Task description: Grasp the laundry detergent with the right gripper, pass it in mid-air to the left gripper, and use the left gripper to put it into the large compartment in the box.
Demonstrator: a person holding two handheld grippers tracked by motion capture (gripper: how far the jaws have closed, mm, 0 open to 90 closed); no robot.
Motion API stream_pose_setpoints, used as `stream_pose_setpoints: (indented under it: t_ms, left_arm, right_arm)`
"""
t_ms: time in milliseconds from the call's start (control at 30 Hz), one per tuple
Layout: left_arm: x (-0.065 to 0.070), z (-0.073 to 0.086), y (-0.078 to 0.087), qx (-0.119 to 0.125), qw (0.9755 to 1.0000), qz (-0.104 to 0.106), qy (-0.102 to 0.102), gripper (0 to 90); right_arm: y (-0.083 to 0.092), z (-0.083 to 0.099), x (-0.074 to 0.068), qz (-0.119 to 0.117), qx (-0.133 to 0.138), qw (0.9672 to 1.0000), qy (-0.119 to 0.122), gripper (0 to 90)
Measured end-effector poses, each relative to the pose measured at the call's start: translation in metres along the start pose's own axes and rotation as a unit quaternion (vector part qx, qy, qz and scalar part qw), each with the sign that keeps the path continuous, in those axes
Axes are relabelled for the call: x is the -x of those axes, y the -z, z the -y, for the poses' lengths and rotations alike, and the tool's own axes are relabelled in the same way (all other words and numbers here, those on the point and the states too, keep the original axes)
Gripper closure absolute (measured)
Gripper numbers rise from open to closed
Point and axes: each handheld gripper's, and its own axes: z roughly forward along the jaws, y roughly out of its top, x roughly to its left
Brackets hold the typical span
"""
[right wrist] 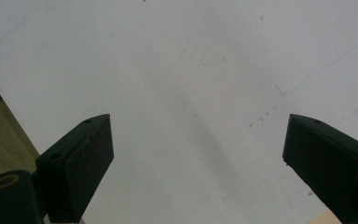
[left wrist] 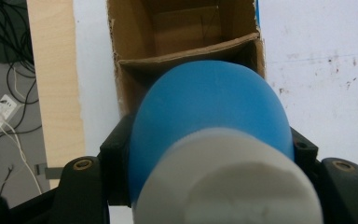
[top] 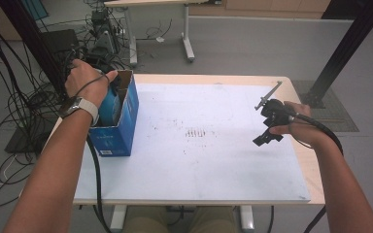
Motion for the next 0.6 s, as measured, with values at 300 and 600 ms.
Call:
stream_pose_setpoints:
  t_ms: [300,600]
  left_arm:
    - [-0.001,0.000,-0.009,-0.001,1.0000,-0.006,-0.003,37.8]
    - [-0.001,0.001,-0.013,0.005,1.0000,-0.007,-0.004,37.8]
  right_arm:
    - [-0.003,0.001,0.001,-0.003,-0.002,1.0000,-0.003,8.5]
    - [-0.004,0.001,0.001,-0.004,-0.003,1.0000,-0.004,8.4]
